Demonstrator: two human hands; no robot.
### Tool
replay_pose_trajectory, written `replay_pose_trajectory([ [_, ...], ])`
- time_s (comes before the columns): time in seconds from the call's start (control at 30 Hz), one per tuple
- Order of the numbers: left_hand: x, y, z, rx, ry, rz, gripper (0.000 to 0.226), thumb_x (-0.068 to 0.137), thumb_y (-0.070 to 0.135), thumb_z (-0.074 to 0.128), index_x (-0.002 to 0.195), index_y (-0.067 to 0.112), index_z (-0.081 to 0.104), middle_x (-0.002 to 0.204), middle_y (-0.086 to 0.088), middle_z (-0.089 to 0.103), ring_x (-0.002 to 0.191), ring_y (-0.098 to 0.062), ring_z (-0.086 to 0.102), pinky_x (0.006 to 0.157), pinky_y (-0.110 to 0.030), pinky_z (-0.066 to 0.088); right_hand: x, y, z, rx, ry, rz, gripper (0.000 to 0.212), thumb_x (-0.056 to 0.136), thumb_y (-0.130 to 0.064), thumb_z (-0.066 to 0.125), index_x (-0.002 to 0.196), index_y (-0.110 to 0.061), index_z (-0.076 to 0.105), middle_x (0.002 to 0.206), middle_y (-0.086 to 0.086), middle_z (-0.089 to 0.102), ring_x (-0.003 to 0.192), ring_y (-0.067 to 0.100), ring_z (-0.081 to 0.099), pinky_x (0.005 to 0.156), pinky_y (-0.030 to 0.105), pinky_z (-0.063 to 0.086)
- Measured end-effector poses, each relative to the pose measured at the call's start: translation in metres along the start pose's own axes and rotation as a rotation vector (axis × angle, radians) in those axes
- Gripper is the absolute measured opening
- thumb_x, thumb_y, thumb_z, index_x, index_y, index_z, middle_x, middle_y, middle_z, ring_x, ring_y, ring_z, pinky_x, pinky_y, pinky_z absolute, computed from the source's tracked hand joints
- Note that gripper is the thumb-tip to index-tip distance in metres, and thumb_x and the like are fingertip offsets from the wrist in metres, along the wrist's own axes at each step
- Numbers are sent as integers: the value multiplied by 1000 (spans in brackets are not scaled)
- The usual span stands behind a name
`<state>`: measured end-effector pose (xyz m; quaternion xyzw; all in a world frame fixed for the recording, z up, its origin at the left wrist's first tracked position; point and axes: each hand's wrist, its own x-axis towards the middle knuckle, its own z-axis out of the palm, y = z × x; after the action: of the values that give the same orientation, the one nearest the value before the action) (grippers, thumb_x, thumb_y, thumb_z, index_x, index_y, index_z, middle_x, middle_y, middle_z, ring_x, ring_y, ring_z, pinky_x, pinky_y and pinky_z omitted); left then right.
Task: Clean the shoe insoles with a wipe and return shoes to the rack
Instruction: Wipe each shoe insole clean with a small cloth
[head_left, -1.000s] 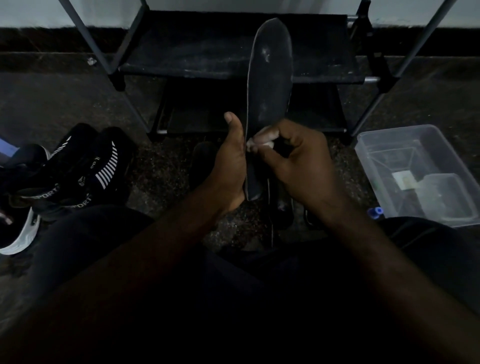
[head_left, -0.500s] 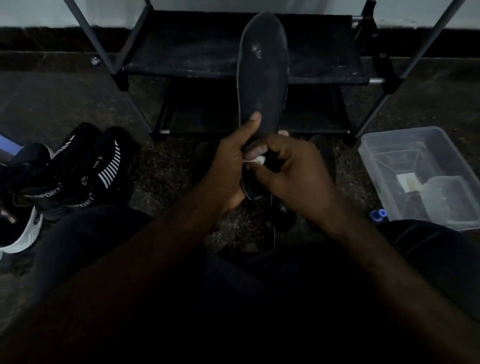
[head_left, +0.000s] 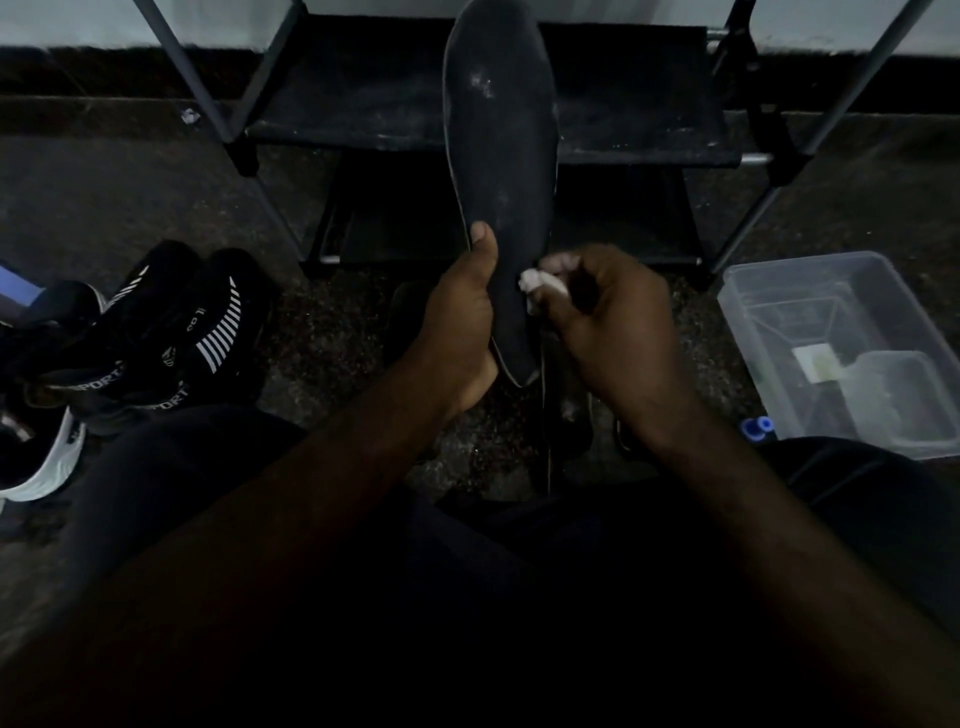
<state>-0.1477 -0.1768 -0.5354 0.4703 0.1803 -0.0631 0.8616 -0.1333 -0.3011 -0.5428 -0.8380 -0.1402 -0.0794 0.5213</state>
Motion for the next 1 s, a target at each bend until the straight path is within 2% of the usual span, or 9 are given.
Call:
replay_pose_trajectory([
  [0.1, -1, -1, 3, 18, -3, 33, 57, 103, 45, 28, 123, -1, 56, 104, -16, 68, 90, -22, 68, 76, -28, 59, -4, -2, -1, 57, -11, -7, 9, 86, -21, 75, 92, -16, 71, 92, -3, 67, 86, 9, 67, 77, 24, 56],
  [0.23, 1, -4, 0, -11, 4, 17, 54, 103, 46, 29, 119, 2, 57, 104, -10, 68, 91, -19, 68, 75, -27, 58, -11, -9, 6, 47, -114, -148, 14, 81, -4, 73, 92, -14, 71, 93, -4, 69, 89, 9, 68, 81, 32, 57],
  [0.33, 2, -3, 0, -11, 8, 10, 58, 102, 49, 28, 120, 2, 57, 103, -14, 64, 89, -22, 63, 78, -30, 56, -2, -1, 1, 43, -38, -51, 10, 82, -7, 74, 88, -14, 70, 88, -10, 72, 85, 3, 69, 79, 32, 58],
  [0.4, 0, -4, 2, 5, 5, 4, 60, 102, 50, 28, 124, 2, 56, 106, -15, 64, 90, -22, 64, 80, -30, 57, -3, 0, 0, 54, 3, -23, 8, 83, -9, 74, 88, -13, 69, 87, -14, 71, 84, 0, 68, 78, 24, 57],
  [0.47, 0, -6, 3, 19, 12, 5, 55, 102, 47, 30, 113, 4, 61, 98, -11, 67, 86, -19, 65, 74, -25, 58, -10, -6, 3, 76, -8, -68, 9, 83, -7, 74, 89, -12, 70, 87, -15, 70, 85, 0, 68, 77, 16, 53],
  [0.6, 0, -7, 2, -15, 5, -13, 51, 103, 45, 29, 103, 7, 63, 91, -9, 71, 82, -18, 69, 66, -24, 58, -8, -4, 5, 37, 4, -106, 7, 84, -7, 73, 90, -9, 70, 88, -12, 71, 86, 0, 68, 78, 18, 54],
  [0.7, 0, -7, 1, 10, 26, -3, 57, 102, 47, 30, 122, 2, 59, 109, -16, 70, 93, -22, 69, 76, -28, 59, -2, -1, 0, 18, 91, -67, 7, 86, -6, 71, 88, -11, 67, 87, -18, 67, 87, -2, 68, 78, 16, 53],
  [0.87, 1, -7, -2, 38, 33, -4, 64, 101, 50, 29, 131, -2, 53, 123, -18, 65, 110, -25, 65, 83, -27, 56, -13, -13, 4, -15, -129, -227, 17, 86, -4, 68, 98, -16, 66, 89, -18, 63, 88, 1, 64, 81, 14, 49],
  [1.0, 1, -7, -1, -11, 29, 9, 53, 103, 45, 29, 114, 4, 60, 95, -11, 72, 83, -19, 71, 71, -26, 59, -1, 1, -1, -133, -30, -163, 29, 88, -9, 66, 117, -12, 66, 103, 0, 67, 94, 7, 61, 84, 15, 46],
])
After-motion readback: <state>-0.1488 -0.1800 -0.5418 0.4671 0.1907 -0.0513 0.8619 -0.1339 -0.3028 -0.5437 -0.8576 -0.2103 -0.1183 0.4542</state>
